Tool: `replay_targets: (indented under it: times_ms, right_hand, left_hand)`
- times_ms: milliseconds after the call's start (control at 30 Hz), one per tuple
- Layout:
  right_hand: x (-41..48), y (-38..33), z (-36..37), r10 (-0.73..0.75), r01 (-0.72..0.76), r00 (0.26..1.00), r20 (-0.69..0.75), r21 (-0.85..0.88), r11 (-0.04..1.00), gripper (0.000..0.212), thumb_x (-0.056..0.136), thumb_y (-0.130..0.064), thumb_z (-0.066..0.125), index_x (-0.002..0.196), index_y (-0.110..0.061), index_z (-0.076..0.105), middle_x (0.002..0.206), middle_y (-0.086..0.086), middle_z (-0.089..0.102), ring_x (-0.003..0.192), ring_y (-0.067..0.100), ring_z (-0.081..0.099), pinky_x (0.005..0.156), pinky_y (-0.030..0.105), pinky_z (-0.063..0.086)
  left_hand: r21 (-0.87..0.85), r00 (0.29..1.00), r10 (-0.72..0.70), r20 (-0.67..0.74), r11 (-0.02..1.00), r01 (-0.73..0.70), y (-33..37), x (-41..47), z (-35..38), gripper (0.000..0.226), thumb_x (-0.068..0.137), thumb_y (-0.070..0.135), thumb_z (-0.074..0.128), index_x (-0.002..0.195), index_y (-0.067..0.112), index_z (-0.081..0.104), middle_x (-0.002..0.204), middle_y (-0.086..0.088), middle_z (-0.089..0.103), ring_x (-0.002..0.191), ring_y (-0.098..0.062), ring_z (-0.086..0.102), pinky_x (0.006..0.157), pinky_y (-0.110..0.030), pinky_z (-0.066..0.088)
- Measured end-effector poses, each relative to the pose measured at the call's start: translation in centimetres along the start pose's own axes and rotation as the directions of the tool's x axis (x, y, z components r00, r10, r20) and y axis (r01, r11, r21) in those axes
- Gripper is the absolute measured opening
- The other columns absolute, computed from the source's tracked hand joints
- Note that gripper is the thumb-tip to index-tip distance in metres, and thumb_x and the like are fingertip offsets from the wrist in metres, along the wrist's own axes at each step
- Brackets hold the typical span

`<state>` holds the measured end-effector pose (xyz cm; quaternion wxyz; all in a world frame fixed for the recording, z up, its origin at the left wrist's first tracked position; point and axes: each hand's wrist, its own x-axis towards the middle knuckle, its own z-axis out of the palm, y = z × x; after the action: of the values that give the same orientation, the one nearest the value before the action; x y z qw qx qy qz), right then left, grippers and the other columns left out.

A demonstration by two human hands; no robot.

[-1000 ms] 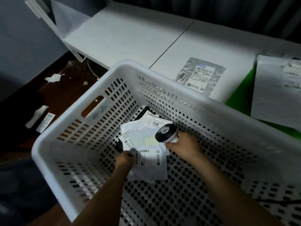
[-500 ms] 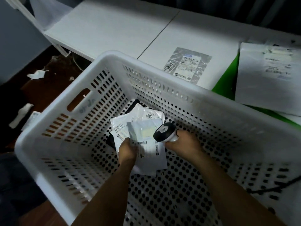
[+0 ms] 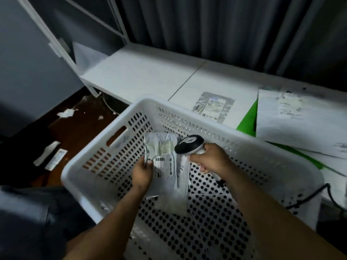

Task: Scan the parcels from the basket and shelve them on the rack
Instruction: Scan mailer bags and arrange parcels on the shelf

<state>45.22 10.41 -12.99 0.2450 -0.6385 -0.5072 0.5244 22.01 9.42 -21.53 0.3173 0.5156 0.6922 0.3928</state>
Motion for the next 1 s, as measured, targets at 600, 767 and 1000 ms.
replay_targets:
  times_ms: [600, 767, 1000]
  right_hand:
    - [-16.4, -8.7, -7.1, -0.087, 0.095, 0.972, -0.219, 0.023, 0.995, 0.019, 0.084, -0.010, 0.066, 0.066, -0.004, 0.063, 0.051, 0.005, 0.060, 0.044, 0.017, 0.056, 0.048, 0.026, 0.049]
    - [-16.5, -8.4, -6.2, -0.041, 0.089, 0.975, -0.220, 0.210, 0.974, 0.017, 0.086, -0.010, 0.065, 0.072, -0.002, 0.063, 0.055, 0.008, 0.060, 0.046, 0.018, 0.056, 0.050, 0.028, 0.048]
    - [-17.3, -8.9, -7.3, -0.062, 0.133, 0.964, -0.257, 0.271, 0.953, 0.020, 0.086, -0.008, 0.062, 0.067, -0.002, 0.063, 0.058, 0.011, 0.058, 0.047, 0.019, 0.053, 0.048, 0.028, 0.045]
  left_hand:
    - [-0.045, 0.970, 0.243, 0.016, 0.969, -0.243, 13.7, -2.7, -8.3, 0.029, 0.095, -0.002, 0.049, 0.114, 0.017, 0.059, 0.097, 0.009, 0.063, 0.085, -0.013, 0.055, 0.066, -0.021, 0.038]
    - [-0.192, 0.982, 0.186, -0.032, 0.963, -0.188, 15.4, -2.7, -6.4, 0.014, 0.094, 0.003, 0.053, 0.093, 0.015, 0.061, 0.092, -0.007, 0.068, 0.090, -0.027, 0.063, 0.079, -0.034, 0.049]
    - [-0.257, 0.990, 0.137, -0.035, 0.956, -0.141, 16.9, -2.5, -4.4, 0.015, 0.096, 0.007, 0.052, 0.086, 0.017, 0.058, 0.082, -0.006, 0.065, 0.076, -0.021, 0.057, 0.071, -0.034, 0.047]
